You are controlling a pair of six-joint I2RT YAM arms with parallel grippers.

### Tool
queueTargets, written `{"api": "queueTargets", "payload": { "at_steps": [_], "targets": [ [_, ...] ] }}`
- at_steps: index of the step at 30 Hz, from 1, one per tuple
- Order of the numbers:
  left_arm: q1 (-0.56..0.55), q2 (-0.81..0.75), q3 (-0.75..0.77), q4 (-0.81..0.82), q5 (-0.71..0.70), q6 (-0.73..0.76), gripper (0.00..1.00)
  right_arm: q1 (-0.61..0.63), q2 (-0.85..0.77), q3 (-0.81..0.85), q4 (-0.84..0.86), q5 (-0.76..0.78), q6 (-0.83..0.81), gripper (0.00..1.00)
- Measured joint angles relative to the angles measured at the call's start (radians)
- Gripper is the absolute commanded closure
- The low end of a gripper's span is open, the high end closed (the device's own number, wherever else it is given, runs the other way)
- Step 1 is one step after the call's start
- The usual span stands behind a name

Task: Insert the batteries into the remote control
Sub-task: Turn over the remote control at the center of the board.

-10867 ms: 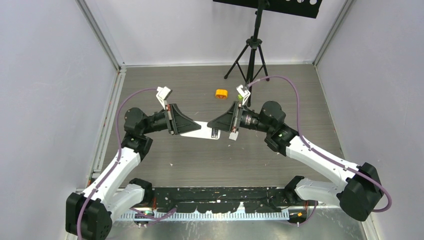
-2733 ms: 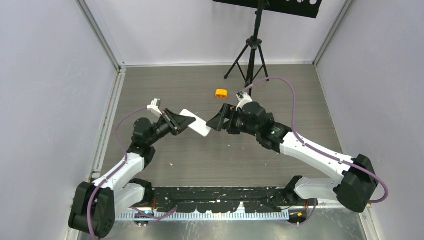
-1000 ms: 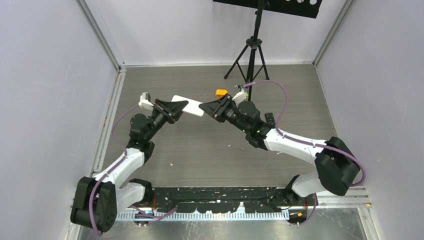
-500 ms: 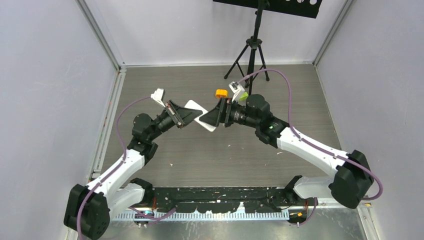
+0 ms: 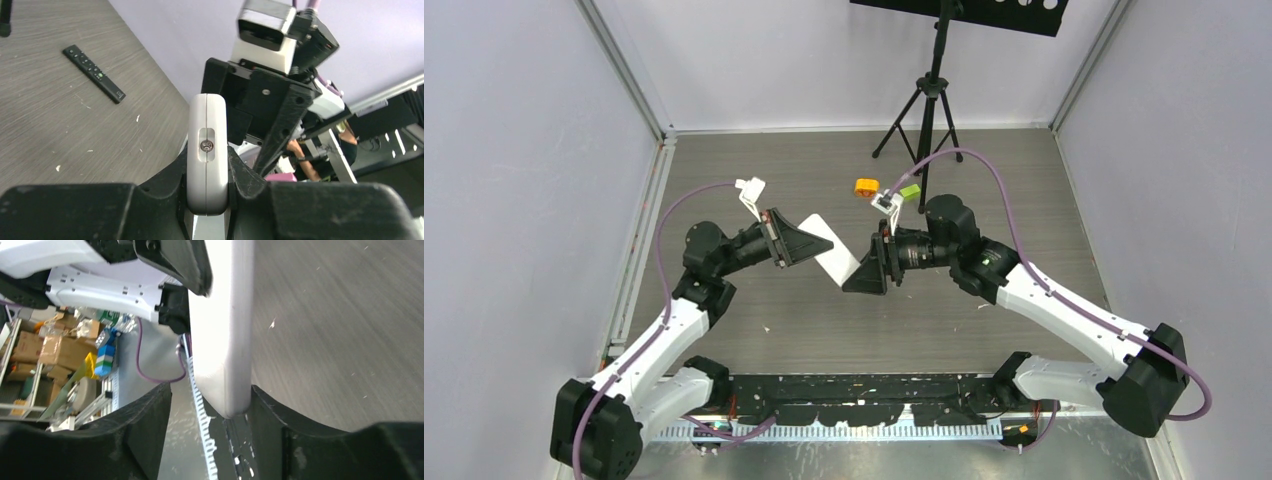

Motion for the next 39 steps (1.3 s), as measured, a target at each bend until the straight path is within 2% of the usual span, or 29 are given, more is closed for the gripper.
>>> {"api": "queueTargets", "payload": {
  "at_steps": [3, 14, 19, 20, 22, 25, 26, 28, 32, 36, 39],
  "targets": [
    [0.0, -0.009, 0.013, 0.017, 0.05, 0.016, 1.0, 0.0, 0.003, 0.003, -0.038, -0.051, -0.044, 0.55],
    [0.006, -0.053, 0.017, 0.069, 0.153, 0.047, 1.0, 0.004, 0.079, 0.1, -0.063, -0.127, -0.074, 0.59],
    [0.016, -0.053, 0.017, 0.066, 0.161, 0.072, 0.99, 0.008, 0.11, 0.105, -0.031, -0.136, -0.035, 0.9],
    [0.019, -0.053, 0.017, 0.066, 0.167, 0.069, 0.95, 0.008, 0.115, 0.106, -0.024, -0.15, -0.031, 0.96],
    [0.026, -0.053, 0.017, 0.064, 0.172, 0.06, 0.78, 0.008, 0.118, 0.106, -0.011, -0.157, -0.032, 1.0],
    [0.027, -0.056, 0.021, 0.04, 0.157, 0.076, 0.32, 0.009, 0.118, 0.102, -0.002, -0.143, -0.024, 1.0],
    [0.026, -0.058, 0.026, 0.009, 0.14, 0.098, 0.19, 0.013, 0.118, 0.098, 0.008, -0.101, -0.017, 1.0],
    [0.014, -0.068, 0.041, -0.095, 0.101, 0.15, 0.02, 0.013, 0.116, 0.086, 0.022, 0.004, -0.011, 1.0],
    [0.002, -0.101, 0.082, -0.373, -0.079, 0.268, 0.0, 0.005, 0.08, 0.039, -0.013, 0.237, -0.022, 1.0],
    [0.002, -0.12, 0.105, -0.588, -0.296, 0.354, 0.0, 0.003, 0.036, 0.027, -0.138, 0.544, -0.059, 1.0],
    [0.003, -0.119, 0.107, -0.699, -0.409, 0.387, 0.0, 0.003, 0.047, 0.035, -0.25, 0.784, -0.079, 1.0]
  ]
}}
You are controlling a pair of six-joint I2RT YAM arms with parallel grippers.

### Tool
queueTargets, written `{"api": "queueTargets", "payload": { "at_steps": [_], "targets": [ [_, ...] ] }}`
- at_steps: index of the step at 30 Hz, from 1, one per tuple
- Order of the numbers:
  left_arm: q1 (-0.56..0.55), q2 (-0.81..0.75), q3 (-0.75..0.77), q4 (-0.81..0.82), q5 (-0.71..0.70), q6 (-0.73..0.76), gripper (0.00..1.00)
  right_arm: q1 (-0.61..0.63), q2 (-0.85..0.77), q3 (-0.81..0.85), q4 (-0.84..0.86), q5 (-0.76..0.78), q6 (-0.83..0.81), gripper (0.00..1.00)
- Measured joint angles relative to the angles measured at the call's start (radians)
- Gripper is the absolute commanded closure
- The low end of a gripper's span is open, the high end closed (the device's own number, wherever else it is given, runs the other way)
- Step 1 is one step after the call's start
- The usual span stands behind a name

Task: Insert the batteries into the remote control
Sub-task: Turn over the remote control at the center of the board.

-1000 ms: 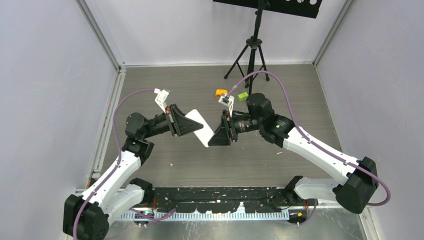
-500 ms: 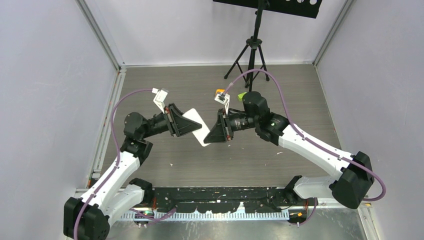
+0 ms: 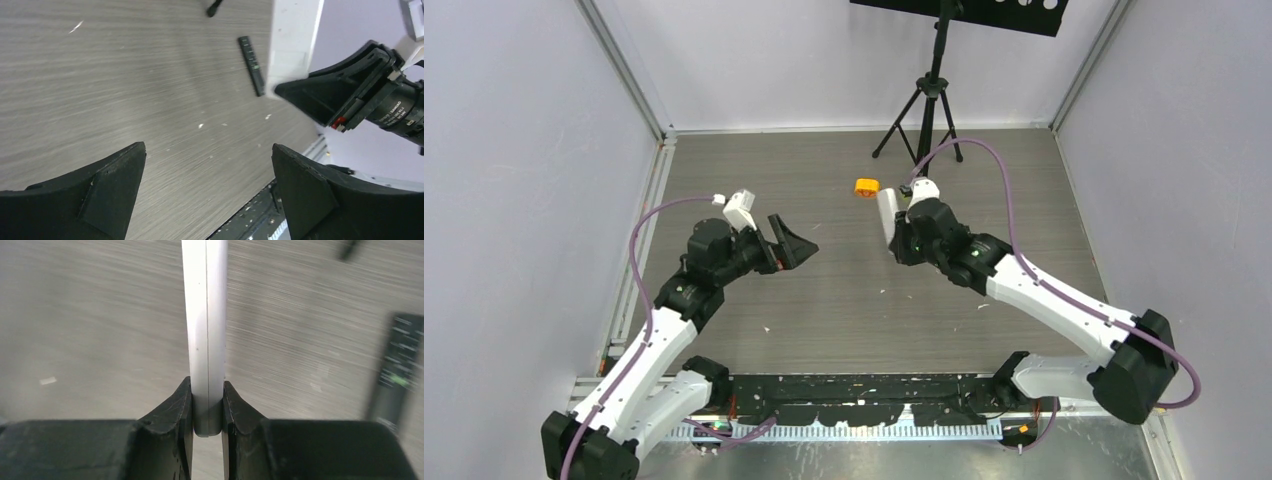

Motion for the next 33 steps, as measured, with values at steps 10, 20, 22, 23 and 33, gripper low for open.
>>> {"api": "queueTargets", "payload": {
  "at_steps": [10, 20, 22, 23, 33],
  "targets": [
    [0.0, 0.035, 0.01, -0.138, -0.105, 0.03, 0.0, -0.004, 0.313, 0.088, -0.381, 0.545, -0.051, 1.0],
    [0.0, 0.077, 0.047, -0.183, -0.096, 0.055, 0.0, -0.004, 0.521, 0.104, -0.451, 0.618, -0.055, 0.99],
    [0.0, 0.079, 0.051, -0.191, -0.096, 0.055, 0.0, -0.004, 0.555, 0.108, -0.451, 0.617, -0.058, 0.88],
    [0.0, 0.082, 0.057, -0.201, -0.095, 0.056, 0.0, -0.004, 0.572, 0.11, -0.451, 0.616, -0.059, 0.8],
    [0.0, 0.103, 0.135, -0.294, -0.082, 0.09, 0.0, -0.004, 0.585, 0.126, -0.454, 0.512, -0.077, 0.38]
  ]
}}
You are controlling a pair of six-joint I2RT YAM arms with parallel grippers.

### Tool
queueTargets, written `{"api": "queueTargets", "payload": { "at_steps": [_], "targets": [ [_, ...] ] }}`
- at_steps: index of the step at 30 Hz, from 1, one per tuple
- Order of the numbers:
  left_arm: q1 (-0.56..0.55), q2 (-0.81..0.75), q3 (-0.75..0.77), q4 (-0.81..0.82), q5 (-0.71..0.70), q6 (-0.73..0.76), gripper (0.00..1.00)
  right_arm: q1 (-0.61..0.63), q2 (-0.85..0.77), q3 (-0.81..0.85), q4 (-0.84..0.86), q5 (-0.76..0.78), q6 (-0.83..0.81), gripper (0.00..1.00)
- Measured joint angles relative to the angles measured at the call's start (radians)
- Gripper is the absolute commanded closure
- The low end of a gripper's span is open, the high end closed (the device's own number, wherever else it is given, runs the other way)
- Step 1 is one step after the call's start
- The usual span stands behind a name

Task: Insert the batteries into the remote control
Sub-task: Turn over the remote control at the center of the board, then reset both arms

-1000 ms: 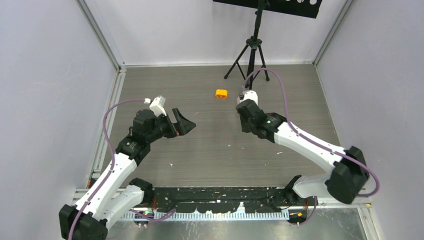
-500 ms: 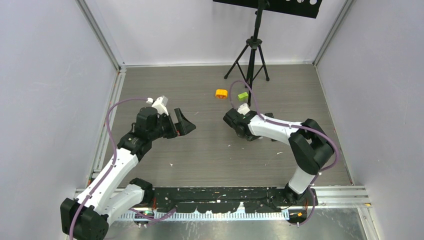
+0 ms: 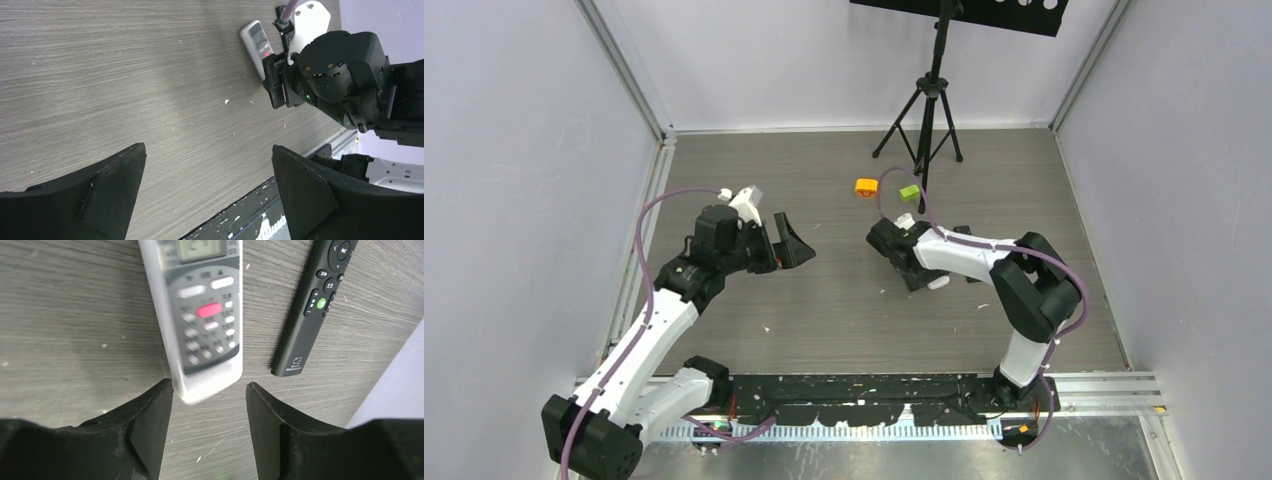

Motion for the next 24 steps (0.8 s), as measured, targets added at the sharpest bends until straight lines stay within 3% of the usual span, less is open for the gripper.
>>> {"api": "queueTargets", "payload": {
  "at_steps": [6, 11, 19, 24],
  "targets": [
    [0.0, 0.028, 0.115, -0.111, 0.026, 0.05, 0.0, 0.0, -0.145, 0.002, -0.003, -0.099, 0.004, 0.35],
    [0.001, 0.009, 0.219, -0.263, -0.077, 0.076, 0.0, 0.0, -0.423, 0.009, -0.018, -0.111, 0.079, 0.33],
    [0.001, -0.165, 0.356, -0.453, -0.27, 0.15, 0.0, 0.002, -1.013, 0.059, -0.059, 0.074, 0.127, 0.18],
    [0.001, -0.234, 0.473, -0.54, -0.36, 0.217, 0.0, 0.002, -1.222, 0.185, -0.146, 0.22, 0.12, 0.14]
  ]
}}
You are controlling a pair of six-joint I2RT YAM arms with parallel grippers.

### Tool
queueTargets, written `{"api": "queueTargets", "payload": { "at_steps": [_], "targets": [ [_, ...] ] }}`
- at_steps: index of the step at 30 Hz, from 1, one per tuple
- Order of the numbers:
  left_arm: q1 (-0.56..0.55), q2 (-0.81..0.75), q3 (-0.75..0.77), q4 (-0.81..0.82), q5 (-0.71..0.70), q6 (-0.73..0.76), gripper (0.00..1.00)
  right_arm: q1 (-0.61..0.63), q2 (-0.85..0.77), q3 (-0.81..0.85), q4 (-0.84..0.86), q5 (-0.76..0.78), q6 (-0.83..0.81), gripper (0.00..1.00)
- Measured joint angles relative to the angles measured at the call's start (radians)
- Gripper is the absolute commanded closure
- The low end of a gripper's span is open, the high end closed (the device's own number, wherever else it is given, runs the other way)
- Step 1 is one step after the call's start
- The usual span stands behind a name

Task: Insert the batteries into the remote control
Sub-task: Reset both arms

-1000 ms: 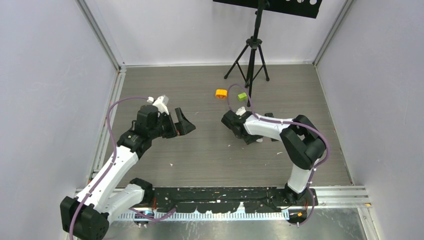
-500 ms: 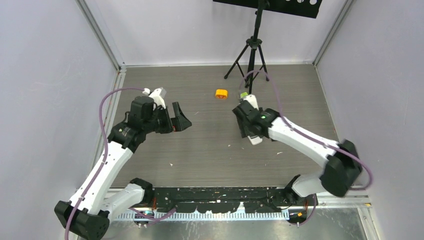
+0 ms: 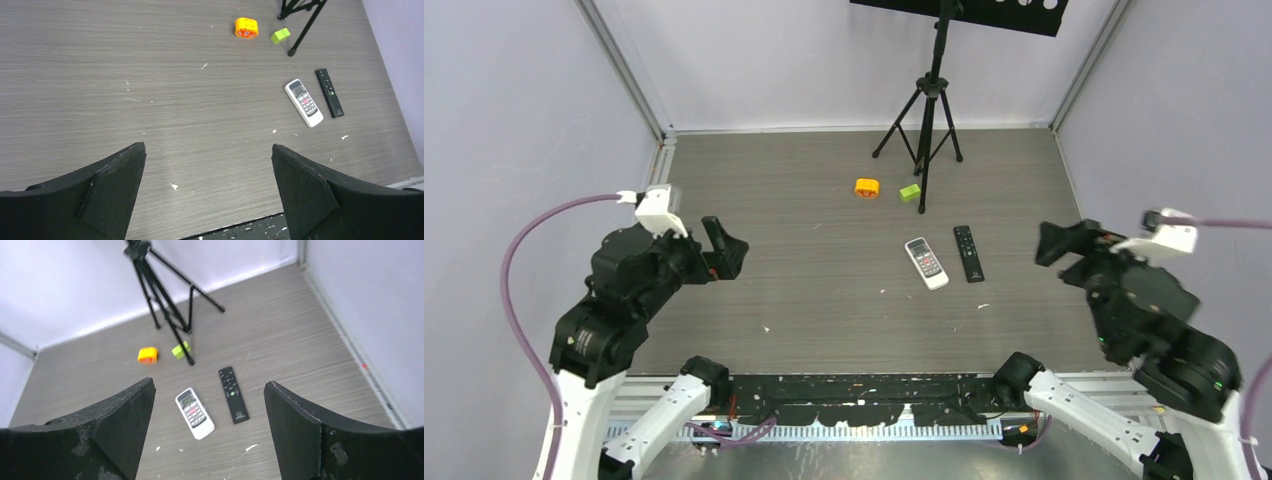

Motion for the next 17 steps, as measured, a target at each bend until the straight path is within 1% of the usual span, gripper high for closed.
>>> {"api": "queueTargets", "payload": {
  "at_steps": [5, 9, 13, 17],
  "targets": [
    [0.0, -0.019, 0.063, -0.07, -0.059, 0.044, 0.0, 0.0, -0.04, 0.139, -0.126, 0.126, 0.002, 0.13],
    [0.0, -0.076, 0.084, -0.103, -0.099, 0.07, 0.0, 0.0, -0.04, 0.228, -0.2, 0.176, 0.014, 0.12],
    [0.0, -0.145, 0.125, -0.115, -0.125, 0.086, 0.0, 0.0, -0.047, 0.272, -0.234, 0.206, 0.019, 0.11],
    [0.0, -0.182, 0.147, -0.116, -0.14, 0.088, 0.0, 0.0, -0.061, 0.279, -0.251, 0.217, 0.023, 0.1]
  ]
}}
